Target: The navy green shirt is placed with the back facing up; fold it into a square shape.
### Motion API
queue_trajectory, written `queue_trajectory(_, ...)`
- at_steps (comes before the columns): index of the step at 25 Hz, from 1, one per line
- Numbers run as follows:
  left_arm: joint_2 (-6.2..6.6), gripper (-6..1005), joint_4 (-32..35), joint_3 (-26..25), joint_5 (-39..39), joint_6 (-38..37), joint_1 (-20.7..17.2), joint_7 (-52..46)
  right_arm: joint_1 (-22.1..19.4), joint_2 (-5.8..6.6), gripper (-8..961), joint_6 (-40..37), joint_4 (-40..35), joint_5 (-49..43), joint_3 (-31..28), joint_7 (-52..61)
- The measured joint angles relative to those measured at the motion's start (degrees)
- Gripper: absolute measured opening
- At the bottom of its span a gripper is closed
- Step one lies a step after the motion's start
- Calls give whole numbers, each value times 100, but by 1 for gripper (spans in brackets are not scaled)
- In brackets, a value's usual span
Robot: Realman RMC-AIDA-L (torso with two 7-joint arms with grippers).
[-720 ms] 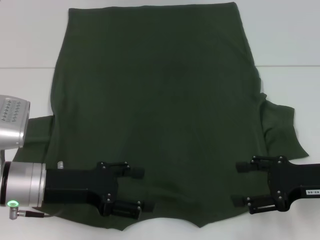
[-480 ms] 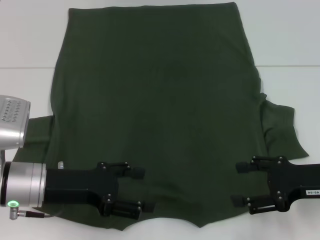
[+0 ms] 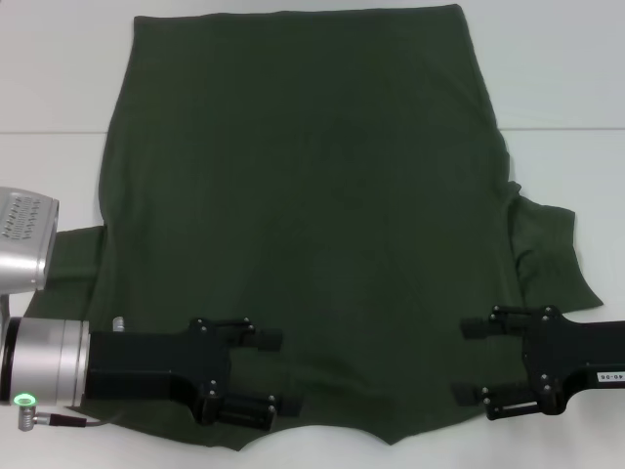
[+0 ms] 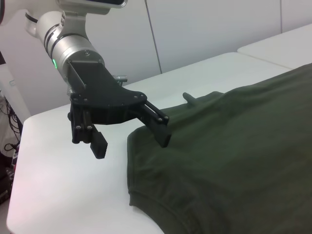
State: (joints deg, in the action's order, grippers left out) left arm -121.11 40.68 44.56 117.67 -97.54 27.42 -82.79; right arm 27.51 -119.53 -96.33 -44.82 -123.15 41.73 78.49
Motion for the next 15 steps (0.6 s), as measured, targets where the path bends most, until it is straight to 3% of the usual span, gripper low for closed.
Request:
queue_trajectory(8, 0, 934, 11, -64, -22, -2, 2, -70, 0, 0, 915, 5, 4, 39, -76, 72)
queue_trajectory(11, 30, 934, 31, -497, -38, 245, 50, -779, 5, 21, 915, 182, -13, 268, -522, 580)
queue_trajectory(12, 62, 934, 28, -648, -35, 396, 72, -1121, 16, 64, 915, 386, 31, 475, -865, 1041)
queue_trajectory(15, 202, 934, 13, -951, -35, 807, 116, -2124, 19, 99, 915, 528, 85, 680, -1124, 1491)
